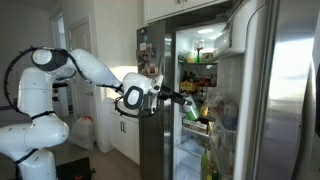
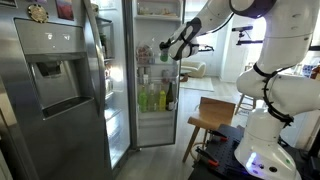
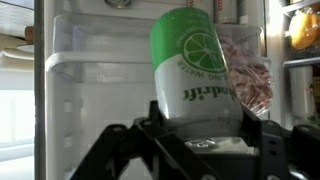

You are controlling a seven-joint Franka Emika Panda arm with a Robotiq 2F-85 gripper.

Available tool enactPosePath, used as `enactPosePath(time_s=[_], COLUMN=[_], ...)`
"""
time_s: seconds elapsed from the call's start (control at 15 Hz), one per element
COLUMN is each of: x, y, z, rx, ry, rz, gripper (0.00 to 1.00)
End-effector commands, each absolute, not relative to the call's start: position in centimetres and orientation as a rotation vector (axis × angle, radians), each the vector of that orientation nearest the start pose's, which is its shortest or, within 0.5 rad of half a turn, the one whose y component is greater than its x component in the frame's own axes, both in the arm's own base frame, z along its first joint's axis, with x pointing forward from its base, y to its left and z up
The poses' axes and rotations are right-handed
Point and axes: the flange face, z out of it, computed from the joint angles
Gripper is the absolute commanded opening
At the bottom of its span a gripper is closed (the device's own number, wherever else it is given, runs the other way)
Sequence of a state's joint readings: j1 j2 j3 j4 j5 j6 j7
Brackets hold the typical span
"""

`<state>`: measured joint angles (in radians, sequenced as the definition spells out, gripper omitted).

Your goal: Move the soda can from the second compartment on the refrigerator door to the one just below it

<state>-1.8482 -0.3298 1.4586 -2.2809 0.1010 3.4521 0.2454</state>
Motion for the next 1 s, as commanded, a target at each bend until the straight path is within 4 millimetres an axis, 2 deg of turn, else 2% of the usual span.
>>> enactPosePath(time_s=[0.0,0.13,0.27,0.73,0.8,0.87,0.93], x=[53.6,53.1,52.7,53.2,53.2,53.1,53.1], y=[-18.0,-19.0,-19.9,-21.0,-21.3,-21.6,-20.9], z=[53.4,53.1,53.9,62.0,63.0,63.0,61.2], rx=[-2.652,-2.639,-2.594,-2.427,-2.403,-2.405,-2.457], ry=[0.882,0.924,0.944,0.83,0.811,0.8,0.843], rz=[-2.039,-2.018,-2.019,-2.183,-2.198,-2.193,-2.168], gripper=[0.48,0.48,0.48,0.48,0.48,0.48,0.73])
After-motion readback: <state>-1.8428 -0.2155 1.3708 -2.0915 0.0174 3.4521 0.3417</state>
